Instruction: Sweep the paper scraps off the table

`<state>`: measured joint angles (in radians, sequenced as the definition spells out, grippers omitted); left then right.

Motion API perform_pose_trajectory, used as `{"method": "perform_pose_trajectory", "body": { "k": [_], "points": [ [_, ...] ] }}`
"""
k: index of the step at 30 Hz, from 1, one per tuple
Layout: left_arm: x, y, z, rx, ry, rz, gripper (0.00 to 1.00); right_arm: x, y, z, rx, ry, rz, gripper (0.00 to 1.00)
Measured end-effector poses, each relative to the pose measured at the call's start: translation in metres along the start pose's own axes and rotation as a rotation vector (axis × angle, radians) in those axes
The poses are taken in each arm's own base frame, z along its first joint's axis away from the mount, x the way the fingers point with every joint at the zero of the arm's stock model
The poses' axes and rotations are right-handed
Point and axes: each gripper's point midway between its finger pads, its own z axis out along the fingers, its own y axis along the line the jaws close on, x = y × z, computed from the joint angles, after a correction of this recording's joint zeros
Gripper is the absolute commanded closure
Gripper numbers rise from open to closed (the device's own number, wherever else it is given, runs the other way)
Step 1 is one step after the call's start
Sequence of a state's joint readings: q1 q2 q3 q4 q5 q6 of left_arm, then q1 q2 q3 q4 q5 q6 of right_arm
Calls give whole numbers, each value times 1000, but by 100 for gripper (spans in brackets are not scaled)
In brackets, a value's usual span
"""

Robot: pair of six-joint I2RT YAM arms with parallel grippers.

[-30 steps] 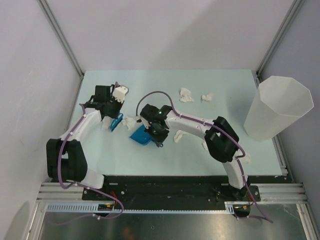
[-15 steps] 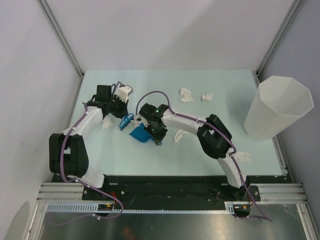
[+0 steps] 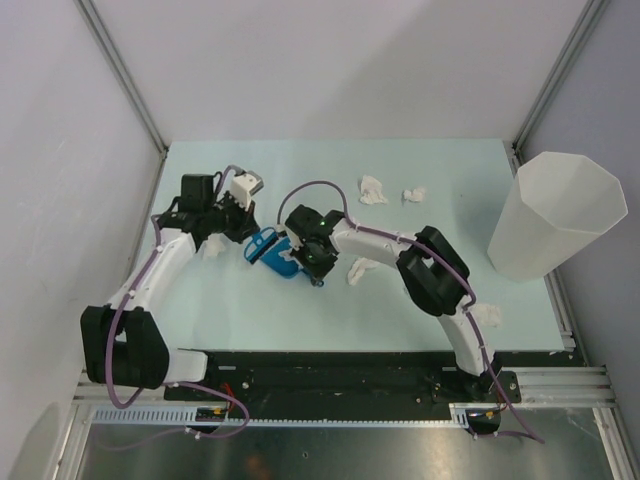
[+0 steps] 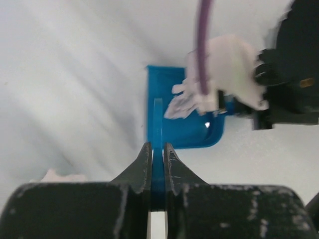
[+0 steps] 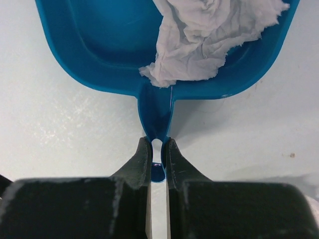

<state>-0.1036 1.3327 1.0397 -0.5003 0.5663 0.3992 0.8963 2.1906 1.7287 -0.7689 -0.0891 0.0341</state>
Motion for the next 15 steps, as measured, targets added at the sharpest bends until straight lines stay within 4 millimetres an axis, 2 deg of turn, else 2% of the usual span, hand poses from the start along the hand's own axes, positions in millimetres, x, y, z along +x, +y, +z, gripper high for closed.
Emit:
{"method": "perform_pose_trajectory", "body": {
  "k": [5, 8, 12, 15],
  "points": [
    [9, 23, -11, -124, 41, -19, 100, 7, -6, -15, 12, -2, 10, 100],
    [6, 30, -21, -186, 40, -10, 100, 8, -9, -30, 33, -11, 13, 100],
    [0, 37, -35, -255, 25, 6, 100, 9, -15, -60, 63, -32, 18, 100],
    [1, 42, -39, -285, 29, 5, 100, 8, -21, -91, 96, -66, 22, 100]
  ]
}}
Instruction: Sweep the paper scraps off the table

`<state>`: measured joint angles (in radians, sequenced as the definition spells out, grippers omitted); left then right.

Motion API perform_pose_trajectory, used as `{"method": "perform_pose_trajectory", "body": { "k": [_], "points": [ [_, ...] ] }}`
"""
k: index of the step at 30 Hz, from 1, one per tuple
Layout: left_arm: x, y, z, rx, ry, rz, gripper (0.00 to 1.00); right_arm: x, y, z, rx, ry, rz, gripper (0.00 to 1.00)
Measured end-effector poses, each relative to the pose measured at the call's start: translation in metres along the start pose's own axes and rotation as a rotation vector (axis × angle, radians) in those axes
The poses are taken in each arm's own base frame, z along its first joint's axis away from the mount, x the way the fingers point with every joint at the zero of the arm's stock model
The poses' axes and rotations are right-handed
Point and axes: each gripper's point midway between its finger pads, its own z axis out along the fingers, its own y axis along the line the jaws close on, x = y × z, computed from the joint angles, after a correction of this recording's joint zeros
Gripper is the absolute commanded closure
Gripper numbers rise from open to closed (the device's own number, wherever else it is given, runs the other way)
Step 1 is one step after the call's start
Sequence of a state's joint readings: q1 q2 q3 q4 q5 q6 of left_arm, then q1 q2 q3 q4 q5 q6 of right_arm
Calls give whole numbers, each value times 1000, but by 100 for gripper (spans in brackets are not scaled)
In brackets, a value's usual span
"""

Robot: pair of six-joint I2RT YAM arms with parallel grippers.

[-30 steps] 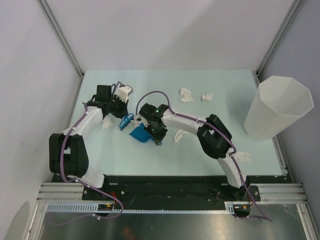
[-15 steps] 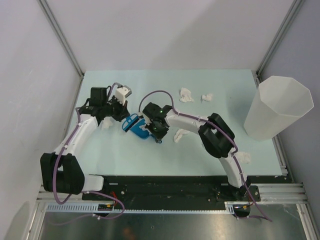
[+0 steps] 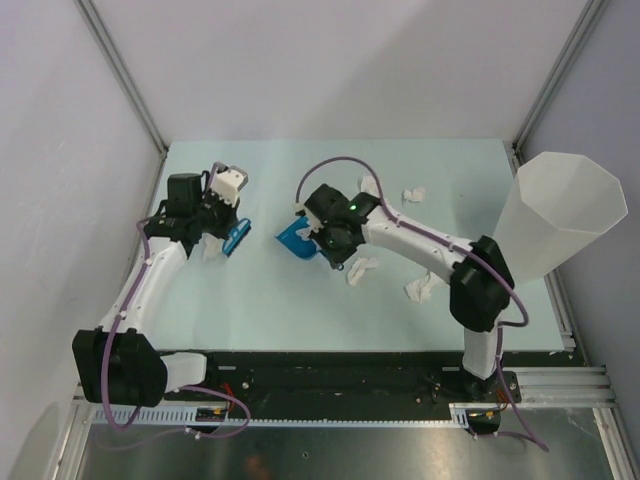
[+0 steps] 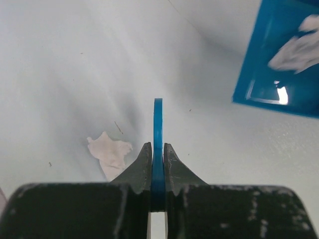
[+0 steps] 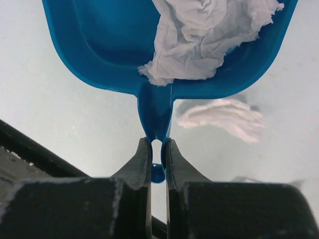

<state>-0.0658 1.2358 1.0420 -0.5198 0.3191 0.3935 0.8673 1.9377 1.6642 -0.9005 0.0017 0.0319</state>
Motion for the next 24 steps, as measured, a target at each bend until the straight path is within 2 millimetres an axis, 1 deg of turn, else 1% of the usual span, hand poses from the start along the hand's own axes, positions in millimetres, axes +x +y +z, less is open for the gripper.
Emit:
{"method": "perform_pose_trajectory", "body": {
  "k": [2, 4, 6, 11, 13, 14, 17, 19, 21, 22, 23, 24],
  "points": [
    [2, 2, 0, -12, 7, -1, 100, 0, -9, -24, 25, -24, 9, 100],
    [2, 3, 0, -15, 8, -2, 100, 1, -20, -42, 47, -39, 25, 100],
    [3, 4, -1, -20, 11, -2, 100, 4, -40, -63, 77, -52, 63, 100],
    [4, 3, 1, -16, 16, -3, 100, 17, -114, -119, 195, -106, 230, 100],
    [8, 2, 3, -10, 22, -6, 100, 27, -150, -144, 255, -137, 321, 100],
    [10, 0, 5, -1, 28, -10, 100, 33, -169, -160, 289, -159, 371, 100],
    [14, -2, 9, 19, 39, -18, 100, 53, -216, -201, 374, -229, 511, 100],
    [16, -3, 12, 28, 45, -22, 100, 74, -254, -239, 460, -292, 623, 100],
    [16, -5, 14, 41, 45, -24, 100, 100, -284, -280, 571, -355, 718, 100],
    [16, -5, 15, 45, 45, -24, 100, 109, -292, -293, 616, -369, 742, 100],
    [16, -6, 16, 51, 44, -25, 100, 122, -298, -312, 679, -387, 769, 100],
    [16, -6, 17, 55, 43, -26, 100, 130, -300, -322, 718, -392, 773, 100]
  ]
}}
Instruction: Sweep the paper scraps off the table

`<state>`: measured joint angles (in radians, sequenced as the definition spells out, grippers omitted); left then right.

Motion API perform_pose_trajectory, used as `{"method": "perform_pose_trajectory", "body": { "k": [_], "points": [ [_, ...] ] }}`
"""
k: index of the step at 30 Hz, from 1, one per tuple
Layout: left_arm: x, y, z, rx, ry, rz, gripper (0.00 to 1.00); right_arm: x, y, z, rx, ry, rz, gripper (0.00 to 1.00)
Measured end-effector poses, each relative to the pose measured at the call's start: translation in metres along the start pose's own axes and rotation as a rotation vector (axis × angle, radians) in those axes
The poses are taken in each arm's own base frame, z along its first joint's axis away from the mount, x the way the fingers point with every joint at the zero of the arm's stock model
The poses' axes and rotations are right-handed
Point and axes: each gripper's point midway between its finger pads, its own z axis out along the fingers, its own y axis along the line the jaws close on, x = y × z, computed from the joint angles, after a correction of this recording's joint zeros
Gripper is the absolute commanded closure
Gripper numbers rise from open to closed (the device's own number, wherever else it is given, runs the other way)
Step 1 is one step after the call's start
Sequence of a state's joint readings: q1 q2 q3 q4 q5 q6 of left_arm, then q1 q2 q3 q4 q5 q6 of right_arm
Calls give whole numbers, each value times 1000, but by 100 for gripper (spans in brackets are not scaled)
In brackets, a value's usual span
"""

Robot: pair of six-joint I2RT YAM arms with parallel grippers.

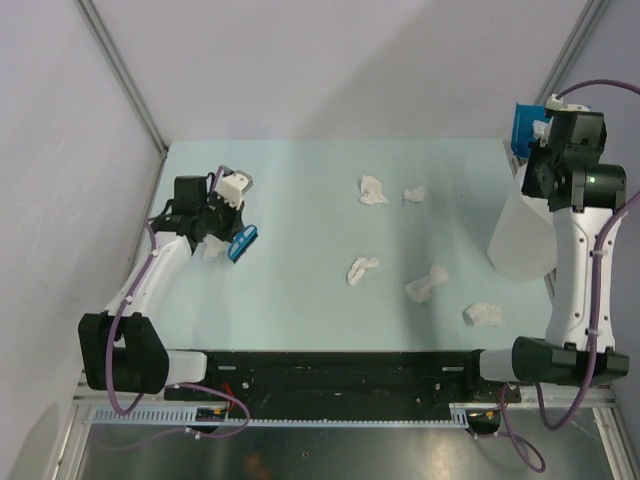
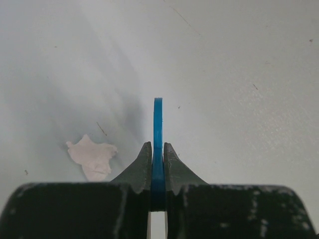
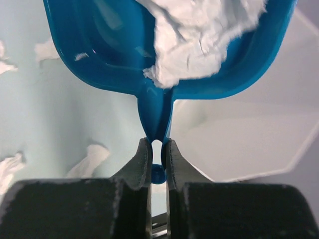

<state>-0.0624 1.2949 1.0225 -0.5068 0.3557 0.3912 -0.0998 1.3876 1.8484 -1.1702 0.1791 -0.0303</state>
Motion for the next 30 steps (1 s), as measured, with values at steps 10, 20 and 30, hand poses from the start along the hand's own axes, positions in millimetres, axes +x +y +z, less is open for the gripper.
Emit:
{"method": "perform_pose_trajectory", "body": {
  "k": [10, 20, 30],
  "points": [
    [0, -3, 6, 27, -1, -4, 100, 11, -91, -22, 500, 42, -212, 100],
    [-10, -8, -2, 45, -44, 12, 100, 41, -120, -41, 687, 267, -617, 100],
    [-18, -13, -10, 56, -81, 32, 100, 31, -138, -81, 785, 256, -852, 97]
  ]
}}
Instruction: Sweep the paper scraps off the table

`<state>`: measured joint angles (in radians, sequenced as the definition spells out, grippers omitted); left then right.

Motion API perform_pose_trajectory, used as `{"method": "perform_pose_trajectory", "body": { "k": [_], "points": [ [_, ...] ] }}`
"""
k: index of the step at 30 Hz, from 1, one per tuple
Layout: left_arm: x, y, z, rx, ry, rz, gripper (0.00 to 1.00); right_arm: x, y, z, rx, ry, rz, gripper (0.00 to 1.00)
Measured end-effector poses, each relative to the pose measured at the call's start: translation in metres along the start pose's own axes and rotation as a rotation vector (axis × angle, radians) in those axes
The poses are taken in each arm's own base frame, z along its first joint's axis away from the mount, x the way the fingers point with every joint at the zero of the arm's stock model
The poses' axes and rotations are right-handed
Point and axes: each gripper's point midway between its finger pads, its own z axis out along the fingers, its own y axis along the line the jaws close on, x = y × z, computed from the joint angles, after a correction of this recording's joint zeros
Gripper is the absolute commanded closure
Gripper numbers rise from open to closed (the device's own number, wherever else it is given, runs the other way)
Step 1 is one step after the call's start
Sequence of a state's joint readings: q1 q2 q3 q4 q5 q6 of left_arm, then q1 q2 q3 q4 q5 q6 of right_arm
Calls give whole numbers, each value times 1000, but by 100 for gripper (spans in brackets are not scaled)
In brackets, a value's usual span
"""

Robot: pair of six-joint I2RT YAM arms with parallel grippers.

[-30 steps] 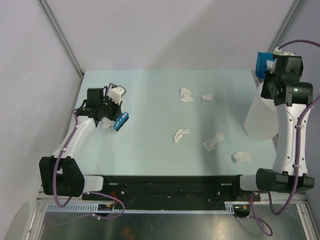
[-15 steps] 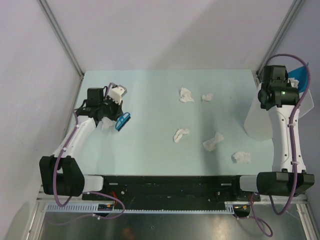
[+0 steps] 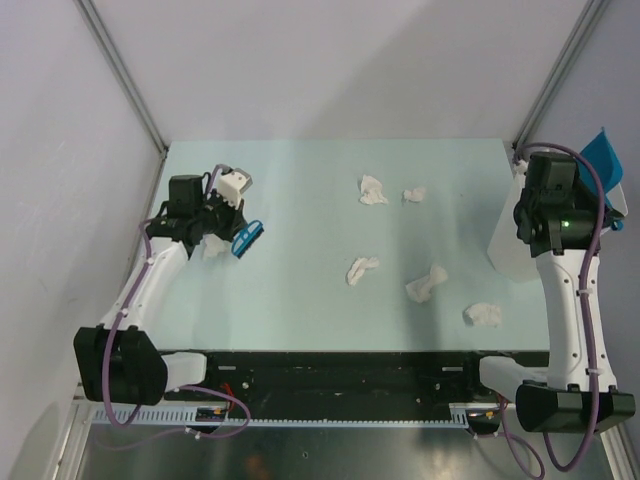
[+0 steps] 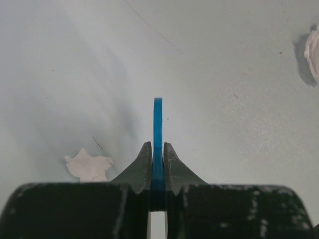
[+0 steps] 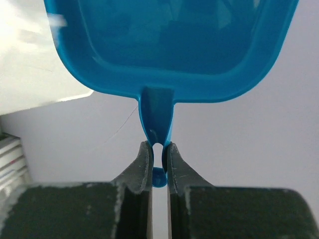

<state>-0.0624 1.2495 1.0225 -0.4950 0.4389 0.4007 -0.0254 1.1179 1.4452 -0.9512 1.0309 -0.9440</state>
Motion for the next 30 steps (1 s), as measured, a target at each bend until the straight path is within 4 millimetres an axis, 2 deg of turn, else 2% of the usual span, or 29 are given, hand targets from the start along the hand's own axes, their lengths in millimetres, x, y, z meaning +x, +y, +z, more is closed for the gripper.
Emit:
{"method": "perform_pose_trajectory", "body": {
  "k": [3, 6, 12, 15, 19, 23, 25, 28, 30],
  "points": [
    [-4, -2, -4, 2, -15, 7, 100, -8, 2, 9, 9, -16, -92, 98],
    [-6, -3, -7, -1, -27, 15, 100, -13, -4, 14, 33, -20, -109, 99],
    [-4, -3, -7, -1, -27, 22, 100, -20, -27, 11, 122, -35, -13, 100],
    [-4, -3, -7, 0, -27, 22, 100, -29, -38, 1, 153, -77, 56, 100],
    [-4, -3, -7, -2, -27, 20, 100, -53, -62, -33, 202, -204, 238, 100],
    [-4, 0, -8, -20, -22, 18, 100, -87, -68, -80, 168, -375, 402, 100],
    [-4, 3, -12, -42, -25, 21, 100, -109, -57, -105, 115, -462, 451, 100],
    [-2, 8, -21, -87, -33, 22, 100, -149, -24, -142, -12, -597, 462, 100],
    [-1, 13, -28, -118, -40, 17, 100, -186, 17, -171, -164, -708, 444, 100]
  ]
}}
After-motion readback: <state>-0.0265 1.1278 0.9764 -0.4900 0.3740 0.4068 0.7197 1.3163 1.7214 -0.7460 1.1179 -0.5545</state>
